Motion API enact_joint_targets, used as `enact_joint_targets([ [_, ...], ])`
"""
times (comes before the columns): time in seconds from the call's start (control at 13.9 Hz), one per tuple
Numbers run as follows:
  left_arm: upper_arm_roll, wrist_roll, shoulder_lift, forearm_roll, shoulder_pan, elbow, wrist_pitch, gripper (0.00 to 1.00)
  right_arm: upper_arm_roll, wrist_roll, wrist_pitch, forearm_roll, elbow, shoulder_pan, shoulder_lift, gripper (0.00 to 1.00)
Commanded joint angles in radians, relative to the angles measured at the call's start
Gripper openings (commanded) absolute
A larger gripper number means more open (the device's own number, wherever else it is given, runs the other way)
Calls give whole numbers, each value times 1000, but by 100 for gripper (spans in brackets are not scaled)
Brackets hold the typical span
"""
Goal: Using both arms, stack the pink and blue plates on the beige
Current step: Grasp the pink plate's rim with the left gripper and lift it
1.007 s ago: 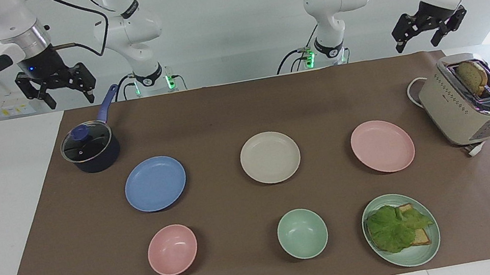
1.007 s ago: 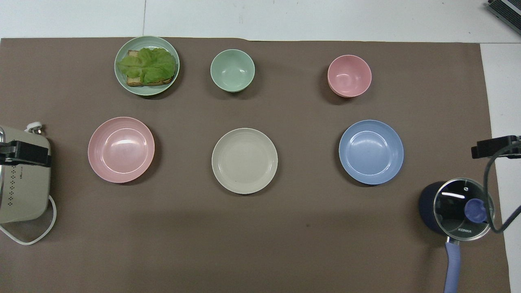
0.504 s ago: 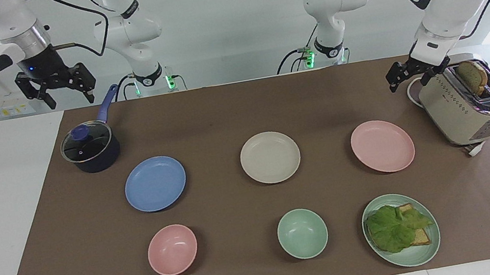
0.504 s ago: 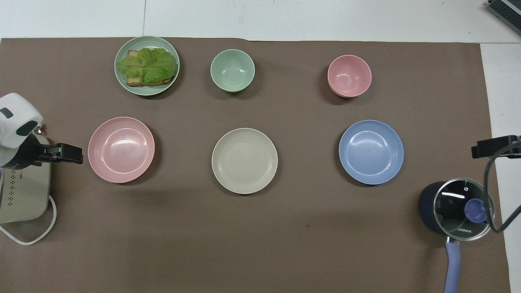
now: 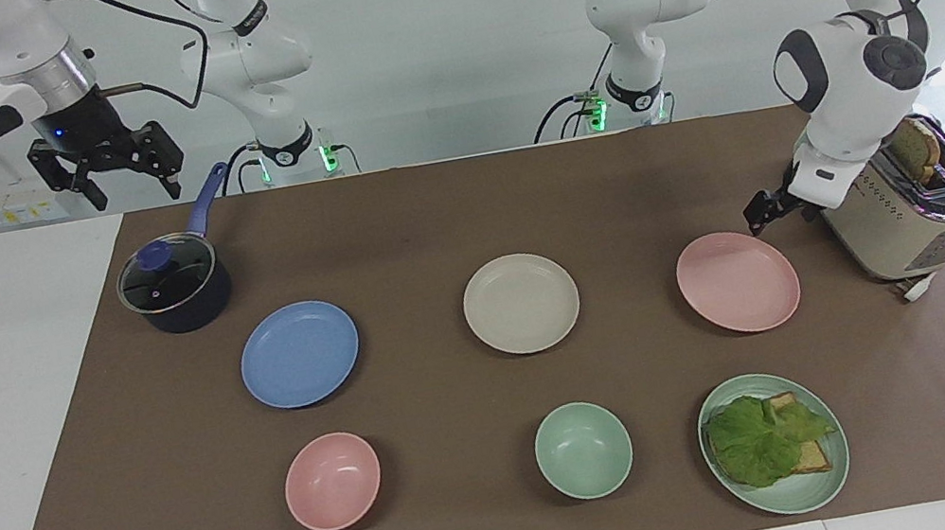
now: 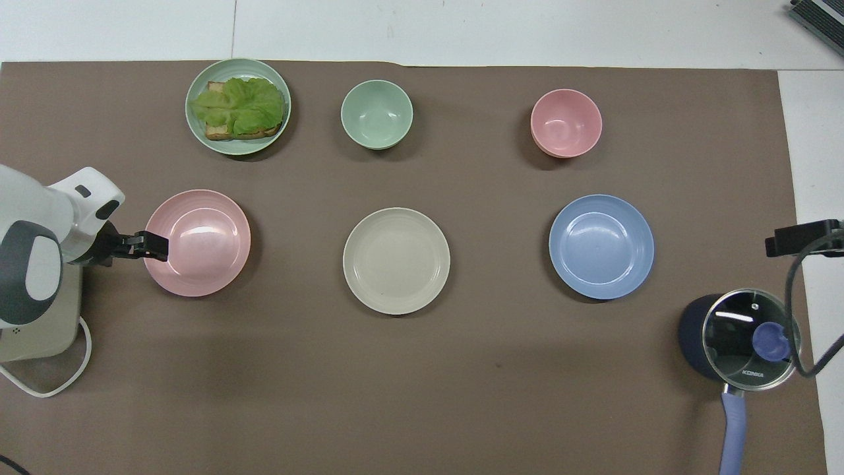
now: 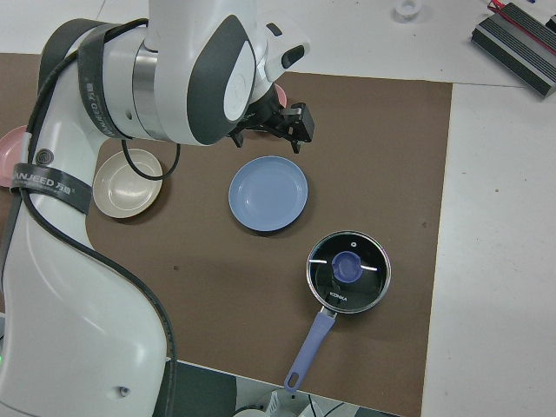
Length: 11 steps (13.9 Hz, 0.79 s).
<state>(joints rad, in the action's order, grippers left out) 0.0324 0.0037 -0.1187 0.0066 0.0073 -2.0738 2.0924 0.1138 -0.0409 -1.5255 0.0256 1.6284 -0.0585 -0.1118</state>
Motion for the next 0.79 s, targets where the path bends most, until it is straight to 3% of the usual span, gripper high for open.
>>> enact_joint_targets([
  [0.0, -3, 12, -45, -8, 11, -3, 58, 100, -3, 3, 4, -6, 22, 12, -22, 100],
  [0.72, -6, -5, -64, -11, 42, -45, 74, 100, -5, 7, 2, -6, 22, 6, -22, 100],
])
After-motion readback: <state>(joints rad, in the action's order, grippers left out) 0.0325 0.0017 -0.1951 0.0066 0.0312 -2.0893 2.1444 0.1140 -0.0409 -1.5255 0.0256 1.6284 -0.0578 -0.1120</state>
